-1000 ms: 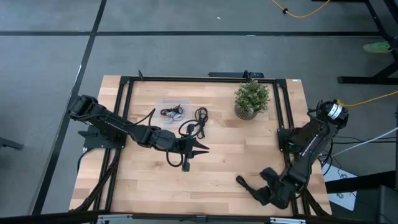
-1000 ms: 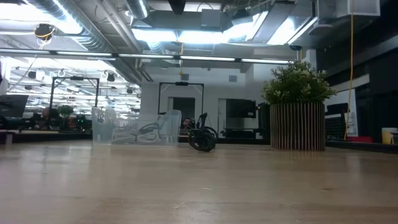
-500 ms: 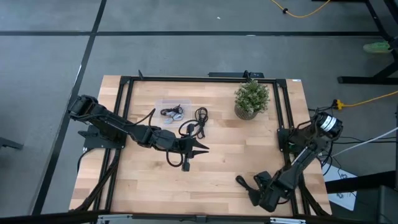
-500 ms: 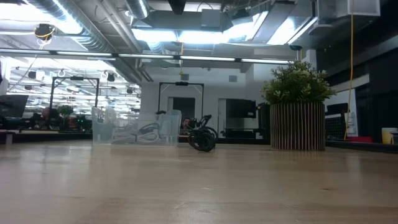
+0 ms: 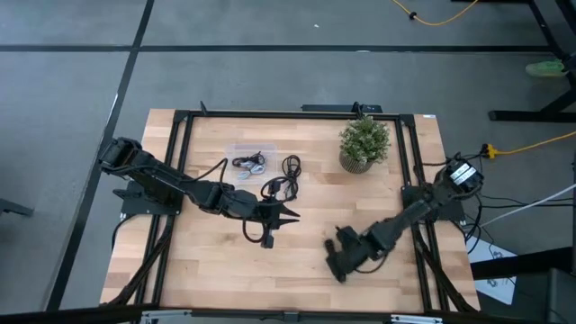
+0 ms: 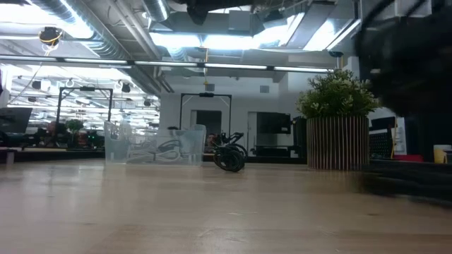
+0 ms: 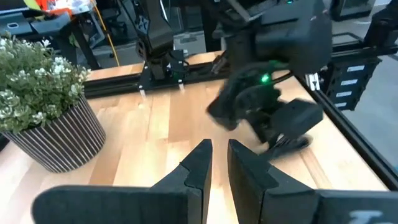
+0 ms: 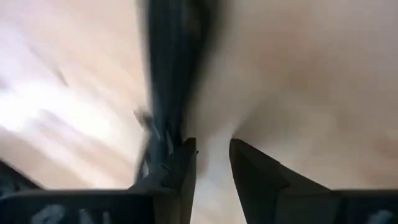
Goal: Pick and place USB-C Cables
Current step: Put the bottom black USB cable into the transparent bin
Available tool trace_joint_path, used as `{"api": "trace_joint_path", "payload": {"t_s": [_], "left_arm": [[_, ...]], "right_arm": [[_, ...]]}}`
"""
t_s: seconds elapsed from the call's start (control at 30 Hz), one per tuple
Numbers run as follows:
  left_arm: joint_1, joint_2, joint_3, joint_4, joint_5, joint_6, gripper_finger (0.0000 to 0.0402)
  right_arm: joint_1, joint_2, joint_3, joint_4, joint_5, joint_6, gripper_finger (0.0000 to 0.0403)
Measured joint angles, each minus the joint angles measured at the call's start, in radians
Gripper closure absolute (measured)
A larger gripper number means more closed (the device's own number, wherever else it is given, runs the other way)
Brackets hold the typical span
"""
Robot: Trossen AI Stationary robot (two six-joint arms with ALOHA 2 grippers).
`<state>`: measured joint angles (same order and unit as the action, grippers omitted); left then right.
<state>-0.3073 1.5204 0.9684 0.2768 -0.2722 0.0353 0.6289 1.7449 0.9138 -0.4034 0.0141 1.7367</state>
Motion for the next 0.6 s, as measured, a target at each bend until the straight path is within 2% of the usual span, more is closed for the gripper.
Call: {"api": "trace_joint_path", "payload": {"t_s": [0.23, 0.37, 0.5, 0.6], "left_arm": [[0.0, 0.0, 0.0, 0.003, 0.0, -0.004, 0.0356], [0.0, 0.0, 0.0, 0.003, 0.0, -0.006, 0.0356], [0.0, 0.0, 0.0, 0.003, 0.0, -0.008, 0.0356], [-0.003, 0.0, 0.0, 0.003, 0.003, -0.033, 0.0356]], "right_arm": [[-0.164, 0.006, -0.004, 0.18, 0.092, -0.386, 0.0297], [-0.187, 0.006, -0.002, 0.279, 0.048, -0.545, 0.0297], [-0.184, 0.005, 0.034, 0.28, 0.041, -0.64, 0.0297], [-0.151, 0.004, 0.055, 0.272, -0.043, -0.733, 0.0297]]}}
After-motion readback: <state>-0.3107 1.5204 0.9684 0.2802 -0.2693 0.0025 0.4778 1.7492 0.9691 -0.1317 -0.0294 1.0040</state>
